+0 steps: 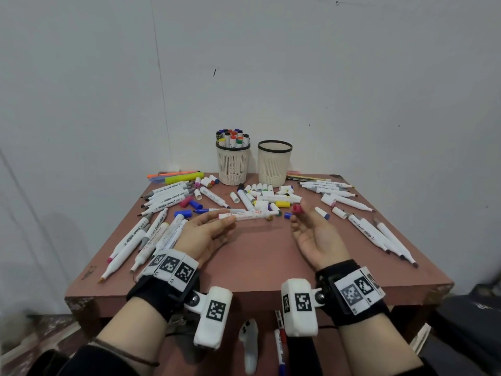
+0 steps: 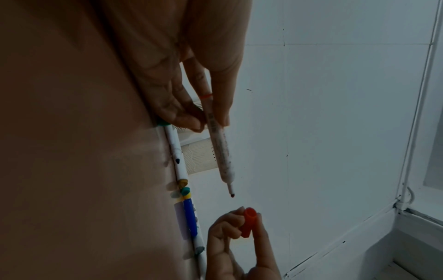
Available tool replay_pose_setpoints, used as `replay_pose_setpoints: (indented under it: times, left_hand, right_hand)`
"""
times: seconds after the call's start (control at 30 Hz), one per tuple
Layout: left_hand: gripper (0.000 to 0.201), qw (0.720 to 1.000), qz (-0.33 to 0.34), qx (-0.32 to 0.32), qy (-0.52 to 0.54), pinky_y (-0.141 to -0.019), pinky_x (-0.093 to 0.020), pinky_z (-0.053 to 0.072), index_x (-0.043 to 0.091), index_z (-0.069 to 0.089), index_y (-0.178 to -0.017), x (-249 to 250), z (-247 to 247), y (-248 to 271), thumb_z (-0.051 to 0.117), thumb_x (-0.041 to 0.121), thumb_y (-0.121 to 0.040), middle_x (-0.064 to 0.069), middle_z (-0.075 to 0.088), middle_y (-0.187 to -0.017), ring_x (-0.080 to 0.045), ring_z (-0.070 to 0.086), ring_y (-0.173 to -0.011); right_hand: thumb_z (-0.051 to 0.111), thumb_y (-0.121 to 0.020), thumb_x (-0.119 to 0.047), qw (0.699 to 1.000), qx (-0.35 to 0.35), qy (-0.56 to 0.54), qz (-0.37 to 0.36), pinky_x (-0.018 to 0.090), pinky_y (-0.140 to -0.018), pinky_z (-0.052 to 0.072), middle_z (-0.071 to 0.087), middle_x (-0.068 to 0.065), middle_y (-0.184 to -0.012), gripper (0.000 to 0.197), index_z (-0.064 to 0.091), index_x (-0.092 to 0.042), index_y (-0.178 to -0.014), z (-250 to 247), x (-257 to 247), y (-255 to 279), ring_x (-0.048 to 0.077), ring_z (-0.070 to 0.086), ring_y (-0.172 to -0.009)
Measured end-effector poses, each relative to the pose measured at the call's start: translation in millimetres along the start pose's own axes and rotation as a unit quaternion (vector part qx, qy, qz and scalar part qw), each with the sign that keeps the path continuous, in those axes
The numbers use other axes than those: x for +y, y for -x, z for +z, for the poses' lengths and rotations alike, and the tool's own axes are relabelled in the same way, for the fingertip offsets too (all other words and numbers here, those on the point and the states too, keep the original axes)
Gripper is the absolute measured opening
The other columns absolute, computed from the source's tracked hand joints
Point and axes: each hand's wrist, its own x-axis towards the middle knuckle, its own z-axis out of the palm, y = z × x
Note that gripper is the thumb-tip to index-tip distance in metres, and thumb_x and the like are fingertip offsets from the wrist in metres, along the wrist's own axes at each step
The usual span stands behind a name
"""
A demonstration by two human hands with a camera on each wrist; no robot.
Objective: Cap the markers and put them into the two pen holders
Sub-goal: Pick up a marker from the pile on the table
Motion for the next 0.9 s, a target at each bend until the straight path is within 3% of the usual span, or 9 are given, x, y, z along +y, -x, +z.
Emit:
replay_pose_setpoints:
  times: [0.17, 0.3, 0.57, 0.77, 0.9]
  left_hand:
    - [0.027, 1.000, -0.007, -0.009, 0.006, -0.066, -0.021, 0.057, 0.005, 0.063, -0.103, 0, -1, -1, 0.066, -0.003, -0.078, -0.009, 0.073, -0.086, -0.013, 0.070, -0.072]
    - [0.030, 1.000, -0.004, -0.010, 0.003, -0.064, -0.020, 0.057, 0.004, 0.062, -0.108, 0, 0, 0, 0.065, -0.003, -0.079, -0.009, 0.073, -0.086, -0.013, 0.070, -0.072]
    - [0.022, 0.999, 0.006, -0.030, -0.034, -0.061, -0.020, 0.056, 0.005, 0.065, -0.098, 1, 5, 8, 0.063, -0.006, -0.079, -0.009, 0.073, -0.086, -0.012, 0.071, -0.071]
    - [0.038, 0.997, 0.006, -0.042, -0.058, -0.068, -0.021, 0.058, 0.003, 0.065, -0.099, 0, 6, 10, 0.071, 0.002, -0.061, -0.012, 0.072, -0.089, -0.015, 0.071, -0.073]
    - [0.035, 0.998, 0.000, -0.028, -0.061, -0.067, -0.019, 0.057, 0.002, 0.068, -0.094, 0, 5, 8, 0.073, 0.008, -0.059, -0.011, 0.073, -0.085, -0.013, 0.069, -0.070]
  right_hand:
    - [0.062, -0.084, 0.002, 0.999, 0.000, 0.039, -0.029, 0.018, -0.055, 0.052, 0.069, 0.008, -0.071, 0.009, 0.062, -0.007, -0.084, -5, 1, -2, 0.011, 0.063, -0.058]
    - [0.061, -0.083, 0.004, 0.998, -0.010, 0.058, -0.031, 0.018, -0.057, 0.052, 0.070, 0.009, -0.070, 0.011, 0.061, -0.004, -0.091, -7, 4, -4, 0.012, 0.065, -0.061]
    - [0.056, -0.084, 0.010, 0.996, -0.041, 0.084, -0.001, 0.016, -0.060, 0.054, 0.070, 0.010, -0.069, 0.015, 0.057, -0.003, -0.092, -3, 7, -1, 0.013, 0.068, -0.062]
    - [0.054, -0.084, 0.014, 0.992, -0.052, 0.117, 0.002, 0.017, -0.064, 0.056, 0.069, 0.012, -0.076, 0.018, 0.060, 0.002, -0.097, -3, 9, 2, 0.013, 0.068, -0.064]
    - [0.055, -0.085, 0.012, 0.986, -0.053, 0.157, 0.000, 0.016, -0.060, 0.055, 0.070, 0.006, -0.066, 0.014, 0.060, 0.000, -0.089, -2, 11, 2, 0.012, 0.067, -0.060]
